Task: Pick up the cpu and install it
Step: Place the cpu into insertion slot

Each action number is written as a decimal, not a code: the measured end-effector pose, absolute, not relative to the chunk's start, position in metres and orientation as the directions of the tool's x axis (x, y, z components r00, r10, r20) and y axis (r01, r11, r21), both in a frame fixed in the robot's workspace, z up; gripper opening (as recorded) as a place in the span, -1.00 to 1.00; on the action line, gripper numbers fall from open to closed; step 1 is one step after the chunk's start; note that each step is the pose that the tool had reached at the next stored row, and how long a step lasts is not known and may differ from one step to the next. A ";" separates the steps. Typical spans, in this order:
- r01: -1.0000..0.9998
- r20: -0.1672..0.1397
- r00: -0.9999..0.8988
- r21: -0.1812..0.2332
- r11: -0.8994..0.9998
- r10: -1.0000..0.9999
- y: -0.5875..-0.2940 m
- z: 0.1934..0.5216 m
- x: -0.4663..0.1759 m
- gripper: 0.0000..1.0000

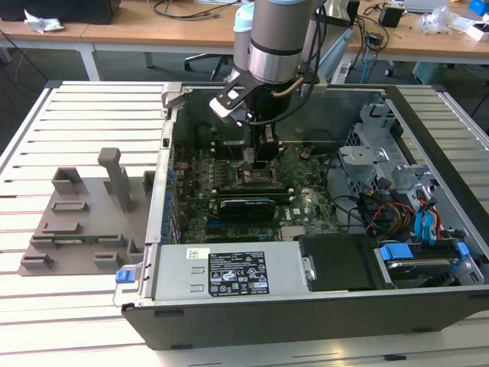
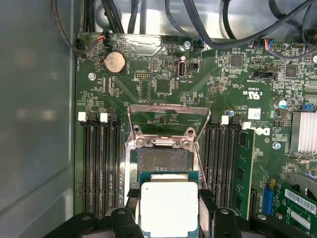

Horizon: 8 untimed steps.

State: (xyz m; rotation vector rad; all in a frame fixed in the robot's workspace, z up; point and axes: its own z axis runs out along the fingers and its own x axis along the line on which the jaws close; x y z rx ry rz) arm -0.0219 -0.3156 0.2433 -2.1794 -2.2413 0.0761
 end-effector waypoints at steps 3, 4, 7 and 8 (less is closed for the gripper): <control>0.999 -0.024 -0.029 -0.045 0.027 0.999 -0.315 0.240 -0.022 0.09; 0.999 -0.024 -0.029 -0.045 0.027 0.999 -0.315 0.240 -0.022 0.09; 0.999 -0.024 -0.029 -0.045 0.027 0.999 -0.315 0.238 -0.022 0.09; 0.999 -0.024 -0.029 -0.045 0.027 0.999 -0.315 0.237 -0.022 0.09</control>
